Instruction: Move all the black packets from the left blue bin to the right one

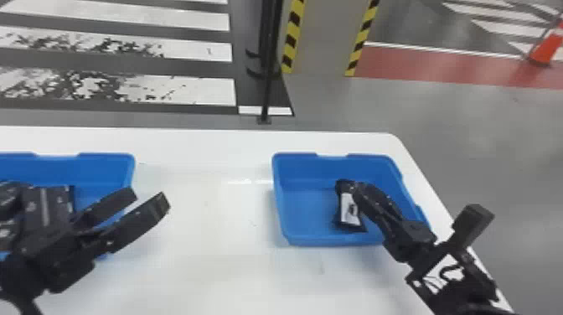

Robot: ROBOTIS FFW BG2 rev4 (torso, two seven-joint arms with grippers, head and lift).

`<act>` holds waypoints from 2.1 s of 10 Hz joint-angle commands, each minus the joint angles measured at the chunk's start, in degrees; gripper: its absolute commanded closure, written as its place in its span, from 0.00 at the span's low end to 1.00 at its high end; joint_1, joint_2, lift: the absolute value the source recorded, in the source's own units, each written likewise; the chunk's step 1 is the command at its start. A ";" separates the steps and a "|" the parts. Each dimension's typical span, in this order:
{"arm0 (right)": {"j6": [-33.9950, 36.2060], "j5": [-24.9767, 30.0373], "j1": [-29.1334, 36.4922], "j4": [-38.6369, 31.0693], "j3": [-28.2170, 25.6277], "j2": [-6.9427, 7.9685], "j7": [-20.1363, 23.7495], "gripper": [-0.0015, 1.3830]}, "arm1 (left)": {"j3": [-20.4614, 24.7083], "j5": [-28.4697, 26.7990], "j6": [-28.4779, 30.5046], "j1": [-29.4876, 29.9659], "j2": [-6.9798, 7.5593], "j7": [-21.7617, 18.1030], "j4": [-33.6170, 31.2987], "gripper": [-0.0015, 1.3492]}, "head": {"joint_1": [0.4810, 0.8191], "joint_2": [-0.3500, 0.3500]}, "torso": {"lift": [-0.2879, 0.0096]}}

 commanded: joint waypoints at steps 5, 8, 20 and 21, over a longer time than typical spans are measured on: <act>-3.76 9.38 14.90 -22.44 1.62 4.93 -6.24 0.10 | 8.62 -9.19 5.73 -1.59 -1.32 0.26 -0.28 0.13 | 0.63 0.31 | 0.35; -6.15 8.92 21.51 -26.24 4.82 5.51 -7.12 0.10 | 11.13 -13.08 9.53 -3.42 -1.32 2.90 0.42 0.13 | 0.63 0.47 | 0.35; -4.18 5.15 23.47 -24.97 6.54 5.51 -6.77 0.10 | 7.48 -27.36 30.20 -23.81 0.09 12.56 17.57 0.13 | 0.63 0.74 | 0.35; -4.18 5.04 23.47 -24.97 6.54 5.51 -6.68 0.10 | 5.65 -27.25 30.76 -25.78 0.62 12.56 19.68 0.14 | 0.63 0.72 | 0.35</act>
